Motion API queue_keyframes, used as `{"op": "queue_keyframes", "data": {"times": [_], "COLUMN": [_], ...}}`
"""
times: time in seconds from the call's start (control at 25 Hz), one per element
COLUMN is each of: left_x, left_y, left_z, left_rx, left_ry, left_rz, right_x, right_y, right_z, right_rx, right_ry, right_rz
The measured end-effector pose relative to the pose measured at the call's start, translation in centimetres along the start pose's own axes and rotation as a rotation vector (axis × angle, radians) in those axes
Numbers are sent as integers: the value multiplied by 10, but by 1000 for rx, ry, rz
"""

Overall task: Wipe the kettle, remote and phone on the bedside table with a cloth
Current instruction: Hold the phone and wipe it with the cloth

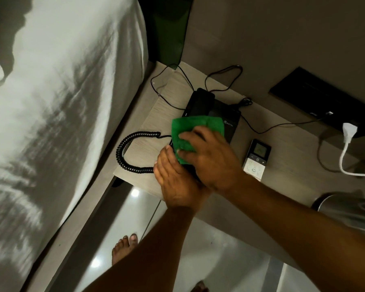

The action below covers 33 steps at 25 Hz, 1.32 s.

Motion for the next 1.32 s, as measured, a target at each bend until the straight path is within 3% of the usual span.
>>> {"op": "queue_keyframes", "data": {"times": [0.12,0.28,0.36,0.52,0.72,0.96,1.12,1.32], "left_x": [0,1,1,1,0,0,1,0], "left_y": [-2,-2,-1,-1,-2,0,0,1], "left_z": [0,-1,-1,-1,-1,-2,-1,-2], "left_rx": [15,38,46,40,18,51,52,47], "left_ry": [1,-33,-44,-56,-27,-39,-42,-26], "left_rz": [2,-6,-13,-37,-3,-9,-13,-19], "right_x": [-6,37,50,16,-43,29,17,-57], "right_y": [29,88,96,65,29,89,71,-4], "right_z": [5,5,4,13,20,14,17,19], "right_rx": [-28,199,273,198,90,202,172,211], "right_ry": [-13,-16,-19,14,-32,-101,-59,-43], "right_rz": [82,523,623,642,350,707,706,519]}}
Point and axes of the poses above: each hand's wrist, its own x-axis towards the middle knuckle, its own z-axis out of the palm, y = z × x, the point moved 1 cm from there along x, towards the middle knuckle, and after that the axes turned 14 degrees about -x, right-handed, at the moved point
